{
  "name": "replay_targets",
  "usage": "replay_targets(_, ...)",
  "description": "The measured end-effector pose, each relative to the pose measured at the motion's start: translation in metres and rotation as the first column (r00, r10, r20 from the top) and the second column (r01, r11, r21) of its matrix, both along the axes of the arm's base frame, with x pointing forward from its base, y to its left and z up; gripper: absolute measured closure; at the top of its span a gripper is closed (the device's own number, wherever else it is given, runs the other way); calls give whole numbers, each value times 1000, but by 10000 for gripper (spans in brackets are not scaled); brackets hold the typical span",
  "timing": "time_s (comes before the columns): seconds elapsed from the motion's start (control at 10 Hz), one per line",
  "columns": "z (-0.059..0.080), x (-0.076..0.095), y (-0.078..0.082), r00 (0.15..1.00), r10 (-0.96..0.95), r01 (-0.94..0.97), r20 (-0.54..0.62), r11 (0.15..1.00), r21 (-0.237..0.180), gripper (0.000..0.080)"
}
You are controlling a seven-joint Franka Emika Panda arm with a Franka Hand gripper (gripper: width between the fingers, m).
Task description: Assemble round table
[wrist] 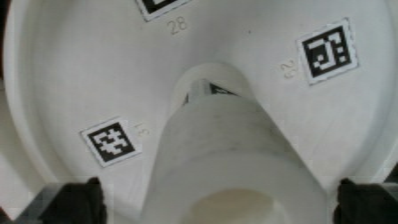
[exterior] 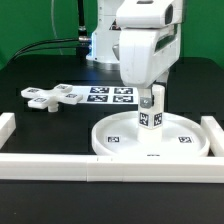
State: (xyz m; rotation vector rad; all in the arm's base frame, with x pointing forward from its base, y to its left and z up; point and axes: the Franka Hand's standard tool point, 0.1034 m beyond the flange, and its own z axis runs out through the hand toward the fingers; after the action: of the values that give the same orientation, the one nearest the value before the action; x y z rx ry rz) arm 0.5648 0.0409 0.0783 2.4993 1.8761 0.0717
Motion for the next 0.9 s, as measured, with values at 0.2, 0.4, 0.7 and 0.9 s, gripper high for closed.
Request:
replay_targets(0.2,0,0,-2,998,56,-56,1,998,-4,275)
replay_targets(0.4,-1,-1,-3,999,55,-55,-2,999,-4,395)
replay_targets(0.7,-1,-1,-3,1000,24,-24,-2,1000,-2,393)
replay_targets(0.9,-1,-1,-2,999,-50,50,-4,999,3,393)
